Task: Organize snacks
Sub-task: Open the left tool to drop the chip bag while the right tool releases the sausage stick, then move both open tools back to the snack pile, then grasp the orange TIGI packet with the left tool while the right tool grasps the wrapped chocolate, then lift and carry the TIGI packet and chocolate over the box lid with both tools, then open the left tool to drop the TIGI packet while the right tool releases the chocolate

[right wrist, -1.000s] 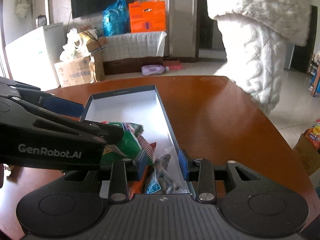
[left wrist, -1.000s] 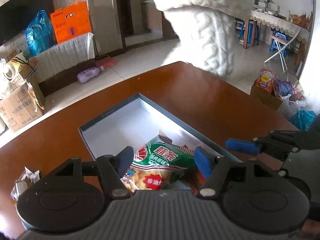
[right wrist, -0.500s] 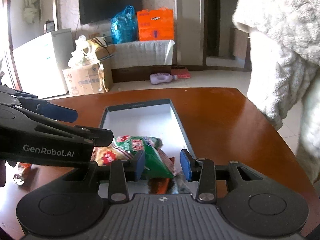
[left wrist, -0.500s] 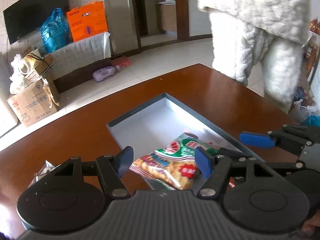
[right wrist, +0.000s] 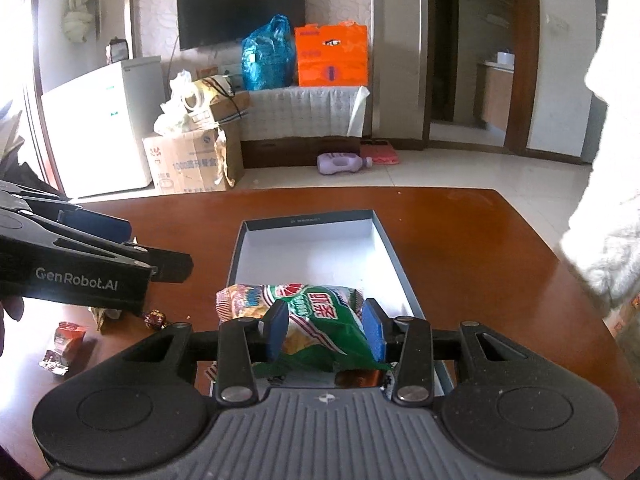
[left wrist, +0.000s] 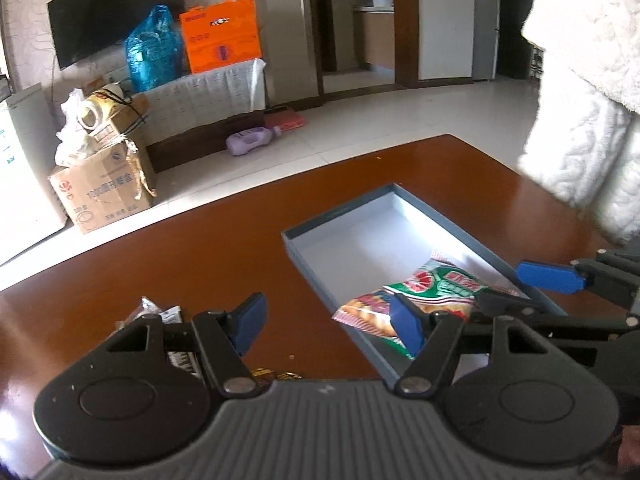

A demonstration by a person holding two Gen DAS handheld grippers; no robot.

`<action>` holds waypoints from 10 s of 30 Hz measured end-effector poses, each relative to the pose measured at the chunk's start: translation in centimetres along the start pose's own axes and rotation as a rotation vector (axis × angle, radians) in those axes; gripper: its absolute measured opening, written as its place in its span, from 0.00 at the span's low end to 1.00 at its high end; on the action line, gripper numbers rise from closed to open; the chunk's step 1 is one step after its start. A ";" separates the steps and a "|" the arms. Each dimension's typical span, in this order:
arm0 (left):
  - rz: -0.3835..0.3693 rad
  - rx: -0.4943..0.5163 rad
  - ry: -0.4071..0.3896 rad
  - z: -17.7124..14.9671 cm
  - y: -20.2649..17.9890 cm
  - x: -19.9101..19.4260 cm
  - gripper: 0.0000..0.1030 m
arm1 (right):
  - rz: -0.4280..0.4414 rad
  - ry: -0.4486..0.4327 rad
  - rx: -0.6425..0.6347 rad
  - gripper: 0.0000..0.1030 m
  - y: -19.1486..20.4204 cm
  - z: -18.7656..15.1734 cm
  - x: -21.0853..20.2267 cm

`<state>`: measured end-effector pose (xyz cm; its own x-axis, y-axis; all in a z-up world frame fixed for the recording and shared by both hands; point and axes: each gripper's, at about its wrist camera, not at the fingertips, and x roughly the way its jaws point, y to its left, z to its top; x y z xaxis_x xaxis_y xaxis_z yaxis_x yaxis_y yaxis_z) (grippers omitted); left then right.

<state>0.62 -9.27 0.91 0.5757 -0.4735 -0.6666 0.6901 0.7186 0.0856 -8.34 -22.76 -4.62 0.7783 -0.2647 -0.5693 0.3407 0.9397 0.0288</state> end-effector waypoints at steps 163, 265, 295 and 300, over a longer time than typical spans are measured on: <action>0.110 -0.262 0.000 -9.3 10.2 0.0 0.34 | 0.276 0.053 -0.277 0.24 13.9 3.4 6.0; -0.171 -0.049 0.119 3.7 -4.7 13.8 0.37 | 0.040 0.134 -0.077 0.25 -4.3 1.0 7.9; -0.048 -0.060 0.053 4.3 -2.2 10.1 0.62 | 0.039 0.052 -0.068 0.37 -3.3 3.1 6.0; -0.022 -0.067 0.053 3.7 -0.6 8.6 0.62 | 0.057 0.036 -0.085 0.40 -1.8 3.7 5.3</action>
<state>6.77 -15.62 -2.17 0.5358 -0.4632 -0.7059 0.6701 0.7420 0.0218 -2.87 -26.68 -4.62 0.7753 -0.2040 -0.5978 0.2495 0.9683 -0.0069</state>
